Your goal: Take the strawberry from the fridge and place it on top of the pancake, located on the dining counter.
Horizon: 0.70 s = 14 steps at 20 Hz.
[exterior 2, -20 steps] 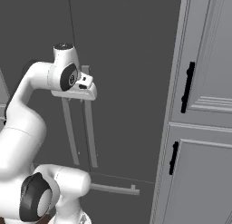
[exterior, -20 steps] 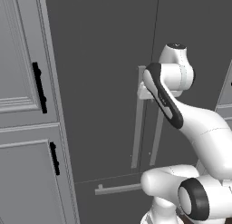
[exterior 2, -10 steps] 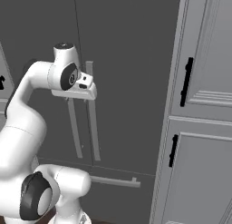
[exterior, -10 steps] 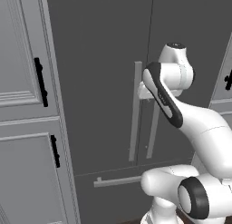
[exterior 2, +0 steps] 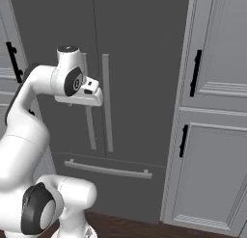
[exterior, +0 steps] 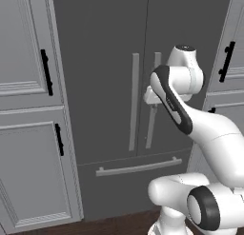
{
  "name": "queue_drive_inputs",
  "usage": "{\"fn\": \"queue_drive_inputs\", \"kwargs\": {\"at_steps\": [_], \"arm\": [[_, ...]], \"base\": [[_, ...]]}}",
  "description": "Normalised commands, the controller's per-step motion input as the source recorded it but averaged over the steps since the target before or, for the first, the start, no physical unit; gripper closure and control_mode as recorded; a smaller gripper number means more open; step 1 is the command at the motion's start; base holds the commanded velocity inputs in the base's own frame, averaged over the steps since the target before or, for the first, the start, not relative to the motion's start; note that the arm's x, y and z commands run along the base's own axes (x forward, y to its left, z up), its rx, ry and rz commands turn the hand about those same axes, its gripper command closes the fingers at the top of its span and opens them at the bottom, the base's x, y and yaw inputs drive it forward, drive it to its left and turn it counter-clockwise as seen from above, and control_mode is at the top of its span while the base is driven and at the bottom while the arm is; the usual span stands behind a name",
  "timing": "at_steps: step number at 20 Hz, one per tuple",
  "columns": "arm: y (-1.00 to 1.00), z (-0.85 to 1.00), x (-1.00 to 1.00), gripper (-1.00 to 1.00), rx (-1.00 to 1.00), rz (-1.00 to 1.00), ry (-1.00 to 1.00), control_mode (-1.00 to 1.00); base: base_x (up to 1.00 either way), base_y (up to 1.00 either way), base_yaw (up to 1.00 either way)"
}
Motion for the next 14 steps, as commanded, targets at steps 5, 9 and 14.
{"fn": "queue_drive_inputs", "kwargs": {"at_steps": [5,9,14], "arm": [[0.00,0.00,0.00,-1.00,0.00,0.00,0.00,1.00],[0.00,0.00,0.00,-1.00,0.00,0.00,0.00,1.00],[0.00,0.00,0.00,-1.00,0.00,0.00,0.00,1.00]], "base": [[-0.62,0.00,0.00],[-0.60,0.00,0.00],[-0.39,0.00,0.00]]}}
